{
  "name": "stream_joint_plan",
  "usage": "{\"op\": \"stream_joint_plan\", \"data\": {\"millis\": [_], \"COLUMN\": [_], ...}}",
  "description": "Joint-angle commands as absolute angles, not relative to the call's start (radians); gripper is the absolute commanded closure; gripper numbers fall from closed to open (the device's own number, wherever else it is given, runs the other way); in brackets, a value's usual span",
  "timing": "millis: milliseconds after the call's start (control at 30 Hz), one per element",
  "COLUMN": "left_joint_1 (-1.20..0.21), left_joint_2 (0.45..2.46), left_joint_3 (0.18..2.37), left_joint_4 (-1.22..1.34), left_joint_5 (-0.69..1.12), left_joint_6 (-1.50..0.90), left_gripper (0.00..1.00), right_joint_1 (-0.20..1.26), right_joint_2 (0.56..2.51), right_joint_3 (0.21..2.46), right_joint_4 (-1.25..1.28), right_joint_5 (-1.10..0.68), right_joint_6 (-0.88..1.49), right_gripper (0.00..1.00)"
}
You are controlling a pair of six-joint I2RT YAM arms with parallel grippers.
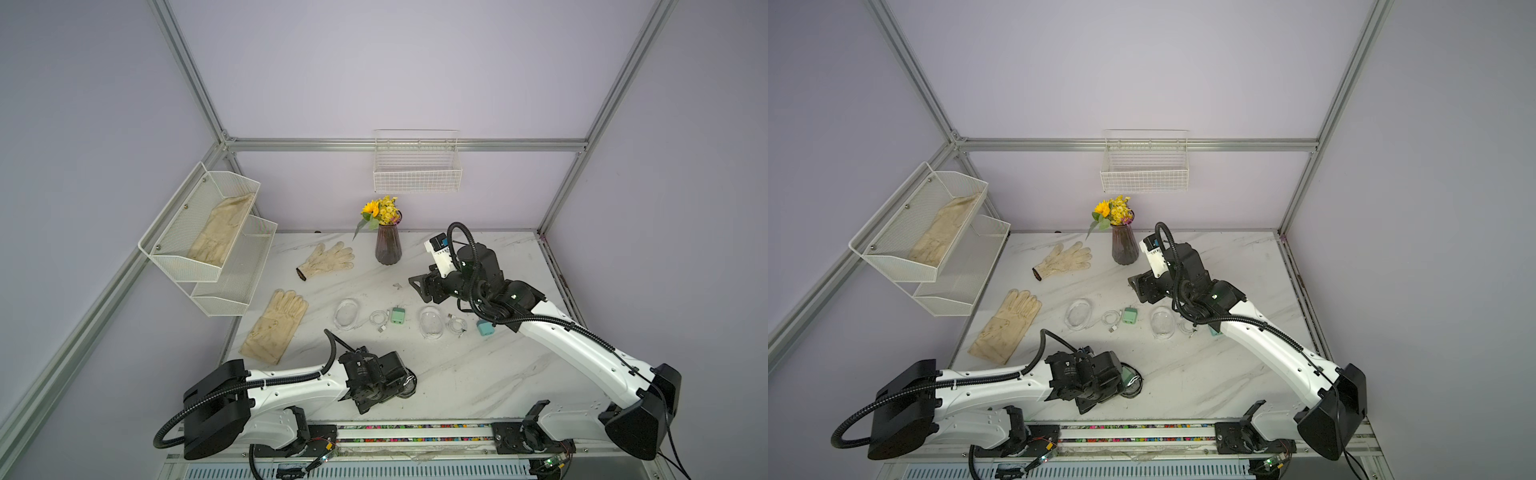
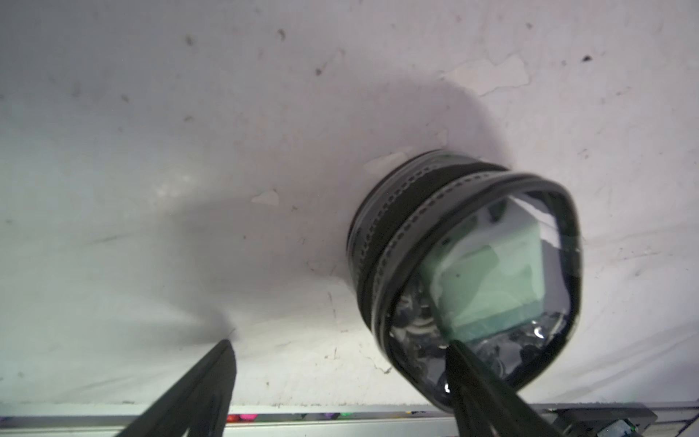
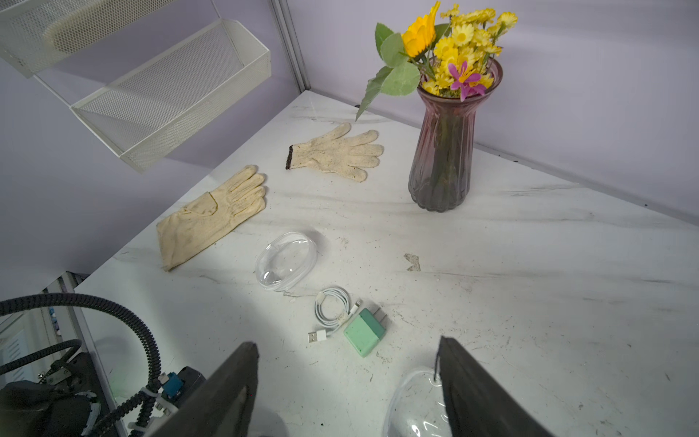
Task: Pack away charging kits
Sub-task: Place the storage bag at the center of the board, then pick up the storage bag at the center of the board.
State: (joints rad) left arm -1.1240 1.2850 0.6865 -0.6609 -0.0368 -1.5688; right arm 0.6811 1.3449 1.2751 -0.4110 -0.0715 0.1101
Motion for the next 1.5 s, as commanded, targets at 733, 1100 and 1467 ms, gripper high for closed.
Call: {"op": "stream_joint_plan", "data": {"millis": [733,1100,1467], "left_joint_1": [-0.923,-0.971,-0.973], "left_joint_2": [1.893,2.352,2.486], "left_joint_3": [1.781,2.335,2.42], "left_joint_4": [-1.097,-1.29,-1.338], "left_joint_5": [-0.162,-0.326,-0.382], "left_joint_6": [-0.805,-0.715,-0.704], "left_gripper": [0.08,0.11,0.2], "right_joint_1": [0.201,0.098,0.087], "right_joint_2": [1.24,1.169,1.12], "right_joint_3": [1.146,0.996,0.944], "right_joint_4": [-0.297,-0.187,-0.186], "right_joint_5": [-0.181,-0.302,-0.311], "right_joint_6": [0.263,0.321,0.296], "right_gripper": [0.23,0.23,0.23]}}
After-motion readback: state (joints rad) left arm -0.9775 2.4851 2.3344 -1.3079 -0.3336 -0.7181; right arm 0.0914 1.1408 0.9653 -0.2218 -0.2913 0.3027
